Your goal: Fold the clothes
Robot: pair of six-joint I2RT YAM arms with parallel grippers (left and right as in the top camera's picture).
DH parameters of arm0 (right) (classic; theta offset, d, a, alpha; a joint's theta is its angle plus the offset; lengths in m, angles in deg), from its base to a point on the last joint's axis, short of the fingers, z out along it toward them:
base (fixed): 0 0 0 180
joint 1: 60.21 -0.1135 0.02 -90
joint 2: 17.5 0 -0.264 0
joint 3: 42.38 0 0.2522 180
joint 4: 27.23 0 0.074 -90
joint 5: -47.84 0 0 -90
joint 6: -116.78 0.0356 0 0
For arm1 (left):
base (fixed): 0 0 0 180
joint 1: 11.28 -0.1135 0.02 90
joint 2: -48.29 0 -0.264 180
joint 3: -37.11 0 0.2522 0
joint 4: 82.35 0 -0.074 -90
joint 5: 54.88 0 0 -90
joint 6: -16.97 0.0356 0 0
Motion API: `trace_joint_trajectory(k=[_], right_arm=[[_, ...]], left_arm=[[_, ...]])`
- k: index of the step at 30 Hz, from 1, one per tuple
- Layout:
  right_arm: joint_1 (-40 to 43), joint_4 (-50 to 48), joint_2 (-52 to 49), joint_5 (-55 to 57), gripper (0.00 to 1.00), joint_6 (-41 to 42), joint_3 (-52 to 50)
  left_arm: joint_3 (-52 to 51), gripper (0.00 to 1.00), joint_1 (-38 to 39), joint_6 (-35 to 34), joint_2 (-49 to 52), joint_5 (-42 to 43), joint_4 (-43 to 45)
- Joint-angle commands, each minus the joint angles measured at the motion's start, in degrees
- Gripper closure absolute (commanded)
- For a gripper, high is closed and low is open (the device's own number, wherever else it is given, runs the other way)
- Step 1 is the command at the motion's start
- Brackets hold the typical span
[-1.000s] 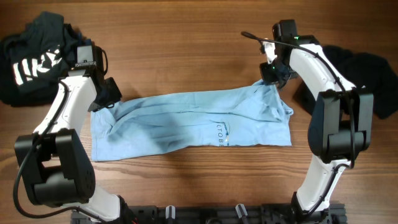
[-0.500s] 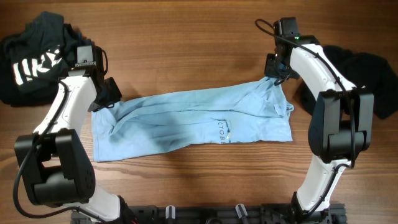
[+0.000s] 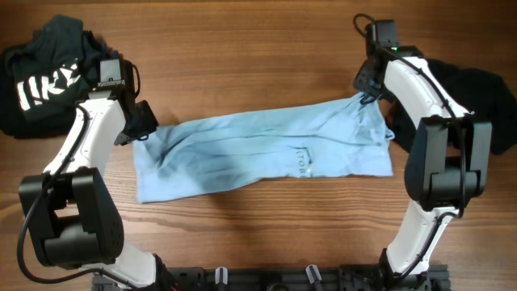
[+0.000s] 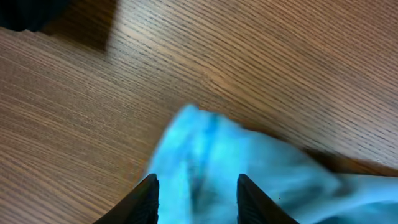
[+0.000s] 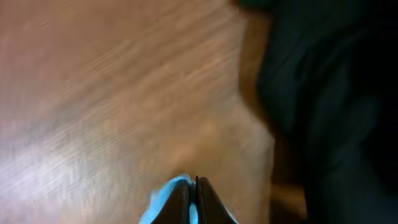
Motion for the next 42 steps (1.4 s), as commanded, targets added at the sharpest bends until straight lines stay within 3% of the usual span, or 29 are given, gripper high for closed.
trace_joint_trajectory(k=[1, 4, 5, 6, 7, 8, 14, 15, 19, 21, 26, 32, 38, 42], right_arm=[[1.09, -1.88, -2.40, 4.44, 0.96, 8.17, -0.20], [1.25, -3.96, -2.73, 4.04, 0.95, 8.24, -0.20], [1.25, -4.35, -2.73, 3.93, 0.78, 7.48, -0.20], [1.25, -4.96, -2.71, 3.26, 0.44, 5.46, -0.17], [1.25, -5.64, -2.67, 1.90, 0.03, 2.58, -0.11], [1.25, -5.84, -2.62, 0.52, 0.00, 0.26, 0.11], [1.27, -3.45, -0.85, -10.84, 0.00, -11.54, 2.56], [1.27, -1.22, 0.87, -19.30, 0.00, -17.79, 4.09], [1.27, 2.34, 3.91, -29.99, 0.00, -23.45, 5.35], [1.27, 3.43, 5.25, -33.05, 0.00, -25.24, 5.35], [1.25, 6.71, 5.97, -34.32, 0.00, -28.15, 5.33], [1.25, 7.76, 5.90, -34.47, 0.00, -30.49, 5.27], [1.25, 7.61, 5.90, -34.49, 0.00, -30.53, 5.27], [1.25, 7.91, 5.90, -34.49, 0.00, -30.51, 5.27]], left_arm=[[-0.37, 0.60, -0.33, -0.09, -0.55, 0.35, 0.20], [-0.37, 0.60, -0.33, -0.09, -0.55, 0.35, 0.20], [-0.37, 0.60, -0.33, -0.09, -0.55, 0.35, 0.22], [-0.37, 0.60, -0.33, -0.09, -0.55, 0.35, 0.26], [-0.37, 0.60, -0.33, -0.09, -0.55, 0.35, 0.42], [-0.37, 0.60, -0.33, -0.09, -0.55, 0.35, 0.59], [-0.37, 0.60, -0.33, -0.07, -0.55, 1.36, 1.01], [-0.37, 0.62, -0.33, 0.20, -0.55, 4.76, 0.22], [-0.37, 0.63, -0.33, 3.58, -0.55, 12.87, -2.08], [-0.37, 0.58, -0.33, 4.94, -0.55, 15.82, -3.89], [-0.66, 0.46, -0.33, 4.94, -0.55, 16.15, -8.31], [-3.61, 0.39, -0.35, 4.90, -0.55, 15.02, -8.85], [-7.26, 0.37, -0.35, 4.87, -0.55, 6.67, -2.60], [-10.01, 0.34, -0.33, 4.90, -0.55, 6.21, 5.07]])
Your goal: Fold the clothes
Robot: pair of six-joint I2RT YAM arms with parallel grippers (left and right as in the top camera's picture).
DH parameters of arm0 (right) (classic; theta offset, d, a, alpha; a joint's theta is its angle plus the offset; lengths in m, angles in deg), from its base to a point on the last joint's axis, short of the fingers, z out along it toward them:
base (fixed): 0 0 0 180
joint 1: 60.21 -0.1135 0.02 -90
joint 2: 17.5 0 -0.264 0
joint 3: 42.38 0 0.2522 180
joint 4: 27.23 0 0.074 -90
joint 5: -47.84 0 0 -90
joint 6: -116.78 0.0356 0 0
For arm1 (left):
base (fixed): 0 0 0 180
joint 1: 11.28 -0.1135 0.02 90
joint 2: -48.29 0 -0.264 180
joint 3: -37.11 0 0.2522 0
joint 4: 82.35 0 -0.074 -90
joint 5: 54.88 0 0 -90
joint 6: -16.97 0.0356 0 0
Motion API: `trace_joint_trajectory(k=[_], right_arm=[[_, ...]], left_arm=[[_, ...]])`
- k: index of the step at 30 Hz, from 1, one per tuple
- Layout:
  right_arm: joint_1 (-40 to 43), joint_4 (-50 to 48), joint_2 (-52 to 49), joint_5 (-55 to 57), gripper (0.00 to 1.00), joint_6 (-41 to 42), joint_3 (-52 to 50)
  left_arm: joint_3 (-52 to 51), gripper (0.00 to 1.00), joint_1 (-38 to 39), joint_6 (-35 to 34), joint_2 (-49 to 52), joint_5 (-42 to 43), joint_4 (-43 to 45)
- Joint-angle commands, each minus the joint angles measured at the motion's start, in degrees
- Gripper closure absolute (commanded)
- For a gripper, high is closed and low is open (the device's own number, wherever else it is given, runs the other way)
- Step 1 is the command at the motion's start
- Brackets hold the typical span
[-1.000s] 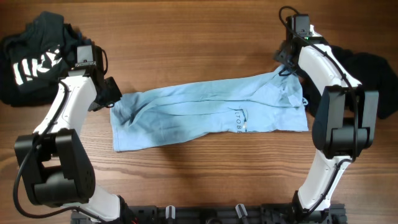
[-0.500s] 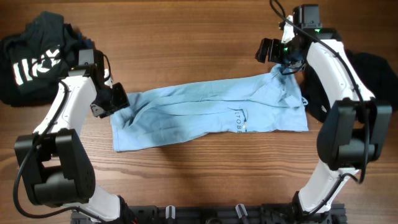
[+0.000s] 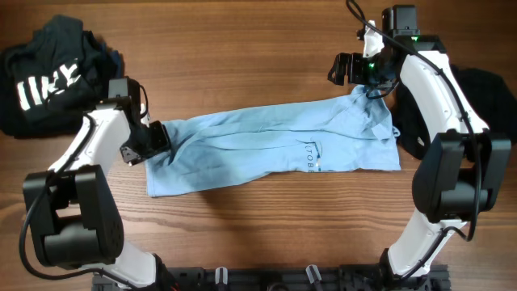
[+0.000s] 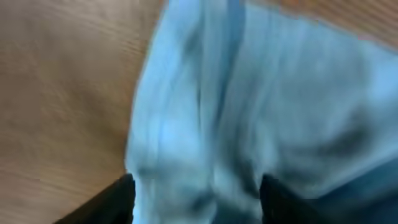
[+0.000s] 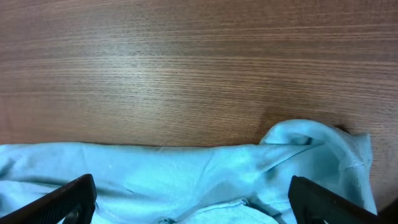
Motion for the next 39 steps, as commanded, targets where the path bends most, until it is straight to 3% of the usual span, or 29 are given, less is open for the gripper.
trace_joint_trajectory(k=[1, 9, 16, 28, 39], right_arm=[[0.09, 0.50, 0.52, -1.16, 0.00, -1.27, 0.94], [0.09, 0.94, 0.52, -1.16, 0.00, -1.18, 0.94], [0.09, 0.87, 0.52, -1.16, 0.01, -1.16, 0.94], [0.09, 1.62, 0.52, -1.20, 0.00, -0.52, 0.94], [0.11, 3.67, 0.55, -1.64, 0.00, 0.33, 0.96]], left_arm=[[-2.95, 0.33, -0.33, 0.76, -0.55, -2.97, 5.86], [-5.07, 0.33, -0.33, 0.74, -0.52, -7.37, 9.16], [-8.11, 0.39, -0.33, 0.72, -0.52, -1.36, 9.22], [-9.35, 0.87, -0.33, 0.72, -0.55, 5.57, 14.67], [-9.18, 0.96, -5.86, 0.52, -7.45, 5.33, 13.22]])
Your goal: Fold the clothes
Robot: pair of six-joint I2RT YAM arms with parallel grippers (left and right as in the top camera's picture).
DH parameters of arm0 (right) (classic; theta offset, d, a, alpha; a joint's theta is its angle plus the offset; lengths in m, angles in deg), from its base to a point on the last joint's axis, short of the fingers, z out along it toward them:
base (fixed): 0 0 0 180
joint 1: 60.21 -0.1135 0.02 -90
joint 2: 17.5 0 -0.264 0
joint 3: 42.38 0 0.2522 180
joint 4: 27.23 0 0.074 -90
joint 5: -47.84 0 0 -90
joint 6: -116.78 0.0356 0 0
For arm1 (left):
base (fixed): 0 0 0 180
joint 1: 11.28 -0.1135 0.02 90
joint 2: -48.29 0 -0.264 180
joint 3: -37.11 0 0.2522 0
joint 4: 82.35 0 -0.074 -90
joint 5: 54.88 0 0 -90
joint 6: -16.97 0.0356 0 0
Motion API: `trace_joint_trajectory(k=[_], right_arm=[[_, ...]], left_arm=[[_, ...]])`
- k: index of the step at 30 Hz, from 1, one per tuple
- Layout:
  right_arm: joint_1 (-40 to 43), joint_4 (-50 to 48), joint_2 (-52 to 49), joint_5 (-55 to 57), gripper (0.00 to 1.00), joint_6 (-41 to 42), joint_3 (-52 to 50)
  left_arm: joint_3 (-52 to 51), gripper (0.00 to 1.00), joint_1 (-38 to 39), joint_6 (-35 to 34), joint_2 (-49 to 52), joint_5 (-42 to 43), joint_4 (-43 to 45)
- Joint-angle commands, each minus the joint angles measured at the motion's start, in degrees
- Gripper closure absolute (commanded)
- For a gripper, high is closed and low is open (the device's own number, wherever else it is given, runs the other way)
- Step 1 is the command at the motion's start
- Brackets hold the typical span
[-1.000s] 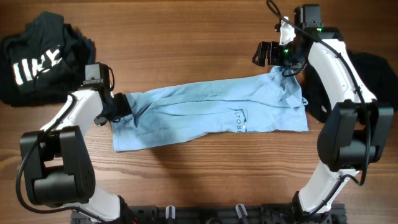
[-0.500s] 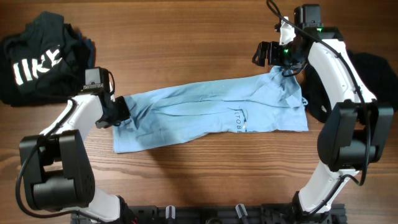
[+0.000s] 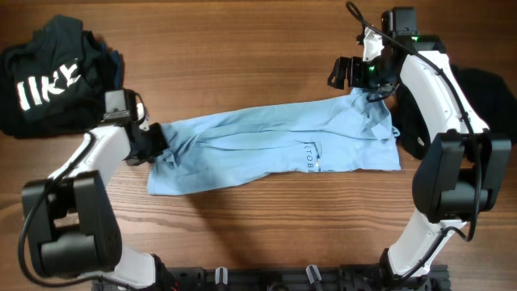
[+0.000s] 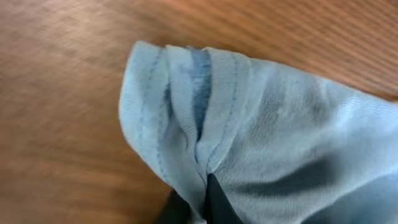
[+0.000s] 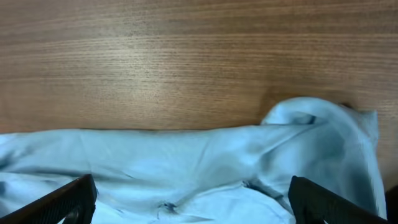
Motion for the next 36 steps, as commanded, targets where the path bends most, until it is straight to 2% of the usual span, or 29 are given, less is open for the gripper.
trace_joint_trajectory(k=[1, 8, 10, 14, 22, 26, 30, 36], right_arm=[[0.11, 0.46, 0.55, -1.42, 0.00, 0.28, 0.96], [0.09, 0.44, 0.55, -4.17, 0.00, 0.35, 0.96], [0.09, 0.50, 0.55, -4.15, 0.00, 0.39, 0.96], [0.09, 0.76, 0.55, -4.17, 0.00, 0.44, 0.96], [0.09, 1.81, 0.55, -4.37, 0.00, 0.44, 0.96], [0.09, 2.14, 0.55, -4.37, 0.00, 0.42, 0.96], [0.09, 2.32, 0.55, -4.35, 0.00, 0.42, 0.96], [0.09, 2.43, 0.55, -4.35, 0.00, 0.42, 0.96]], left_arm=[[-0.79, 0.96, -5.55, 0.11, -6.99, 0.68, -1.33], [-0.76, 0.96, -12.09, 0.83, -15.93, 0.94, -4.52], [-0.79, 0.96, -12.35, 3.17, -17.35, 2.47, -5.73], [-0.66, 0.96, -10.95, 3.37, -18.03, 3.72, -6.64], [5.70, 0.96, 1.27, 2.86, -18.01, 6.67, -6.21], [8.50, 0.96, 7.72, -0.35, -18.01, 6.64, -3.93], [8.66, 0.96, 13.44, -3.19, -17.64, 6.67, -0.04], [8.66, 0.96, 21.35, -3.39, -13.60, 6.21, 1.99]])
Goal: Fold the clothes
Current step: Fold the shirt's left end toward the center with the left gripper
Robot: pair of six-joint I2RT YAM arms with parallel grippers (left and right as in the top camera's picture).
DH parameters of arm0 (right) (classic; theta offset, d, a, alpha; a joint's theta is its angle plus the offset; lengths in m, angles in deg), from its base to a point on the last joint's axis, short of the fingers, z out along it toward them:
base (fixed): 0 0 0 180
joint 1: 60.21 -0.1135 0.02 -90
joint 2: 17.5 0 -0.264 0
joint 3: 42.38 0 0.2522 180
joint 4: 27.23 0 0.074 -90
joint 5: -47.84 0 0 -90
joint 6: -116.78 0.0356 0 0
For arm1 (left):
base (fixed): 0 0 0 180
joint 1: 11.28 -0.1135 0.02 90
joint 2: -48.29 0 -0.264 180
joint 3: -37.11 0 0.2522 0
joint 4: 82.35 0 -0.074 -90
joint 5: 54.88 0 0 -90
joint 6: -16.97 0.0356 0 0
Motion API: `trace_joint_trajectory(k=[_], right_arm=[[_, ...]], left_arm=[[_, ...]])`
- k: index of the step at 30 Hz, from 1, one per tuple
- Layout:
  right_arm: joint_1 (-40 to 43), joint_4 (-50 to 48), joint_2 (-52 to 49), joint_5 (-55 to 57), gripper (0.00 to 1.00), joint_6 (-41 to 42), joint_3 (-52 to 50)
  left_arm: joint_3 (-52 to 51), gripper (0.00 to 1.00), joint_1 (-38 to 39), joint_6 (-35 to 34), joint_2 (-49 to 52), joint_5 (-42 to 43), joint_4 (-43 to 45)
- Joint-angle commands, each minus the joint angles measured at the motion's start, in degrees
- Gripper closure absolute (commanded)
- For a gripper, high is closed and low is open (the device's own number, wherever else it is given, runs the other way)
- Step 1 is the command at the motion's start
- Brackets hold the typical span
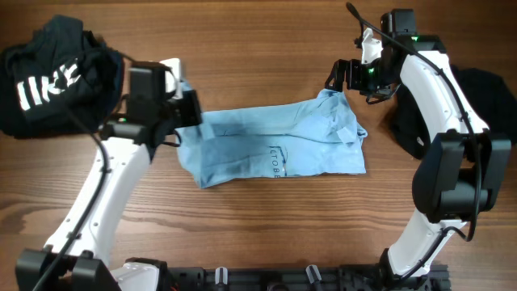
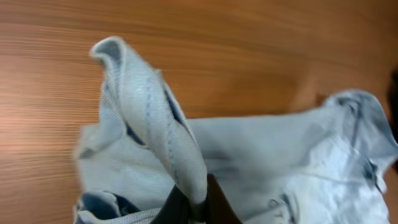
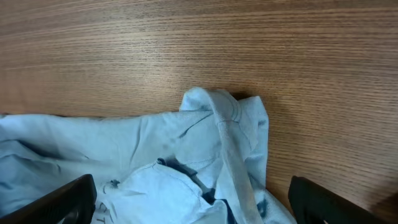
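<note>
A light blue garment (image 1: 275, 149) lies bunched on the middle of the wooden table (image 1: 258, 40). My left gripper (image 1: 191, 113) is shut on its left edge and holds a fold of the cloth (image 2: 155, 118) up off the table; in the left wrist view the fingers (image 2: 194, 208) pinch that fold. My right gripper (image 1: 346, 74) hangs open above the garment's upper right corner (image 3: 224, 106). Its fingers (image 3: 68, 196) stand wide apart and touch nothing.
A black garment with white letters (image 1: 48, 77) is heaped at the back left. Another black garment (image 1: 477, 105) lies at the right edge, behind my right arm. Bare wood surrounds the blue garment in front and behind.
My left gripper, then shut on the garment's left end low on the table, is now higher and farther right. The garment is shorter and bunched, and its right end sits farther left.
First the garment lay stretched out, my right gripper shut on its upper right corner and my left open at its left end. Then the right was open and off the cloth. Then the left was shut on the left end, which it now holds up toward the middle.
</note>
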Motion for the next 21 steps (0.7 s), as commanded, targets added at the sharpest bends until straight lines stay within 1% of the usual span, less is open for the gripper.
trace_joint_trajectory(k=[1, 10, 18, 19, 20, 21], right_arm=[[0.09, 0.22, 0.55, -1.57, 0.00, 0.22, 0.96], [0.09, 0.83, 0.55, -1.55, 0.00, 0.11, 0.96], [0.09, 0.87, 0.55, -1.55, 0.00, 0.09, 0.96], [0.09, 0.87, 0.55, -1.55, 0.00, 0.11, 0.96], [0.09, 0.87, 0.55, -1.53, 0.00, 0.09, 0.96], [0.09, 0.85, 0.55, -1.53, 0.00, 0.09, 0.96]], left_arm=[[0.79, 0.96, 5.20, -1.38, 4.02, 0.28, 1.18], [0.79, 0.96, 13.42, -2.43, 12.33, 0.24, 7.61], [0.79, 0.94, 16.35, -3.10, 15.50, 0.26, 11.10], [0.79, 0.91, 16.41, -3.10, 15.50, 0.28, 11.43], [0.79, 0.79, 16.55, -3.10, 15.50, 0.28, 11.89], [0.79, 0.64, 16.57, -3.13, 15.50, 0.31, 12.33]])
